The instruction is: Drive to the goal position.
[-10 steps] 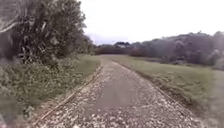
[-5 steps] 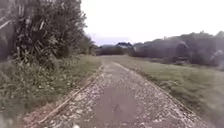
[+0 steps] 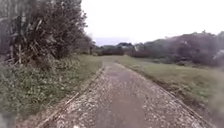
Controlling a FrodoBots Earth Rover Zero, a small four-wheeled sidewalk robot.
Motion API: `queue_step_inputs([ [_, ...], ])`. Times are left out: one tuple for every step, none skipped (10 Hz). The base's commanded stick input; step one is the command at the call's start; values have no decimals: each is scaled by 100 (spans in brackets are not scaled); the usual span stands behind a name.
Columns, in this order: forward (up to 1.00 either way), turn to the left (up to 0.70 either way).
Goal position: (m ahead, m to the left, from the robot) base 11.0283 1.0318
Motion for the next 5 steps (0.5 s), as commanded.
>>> queue_step_inputs([
  [70,0],
  [70,0],
  [70,0],
  [70,0],
  [70,0],
])
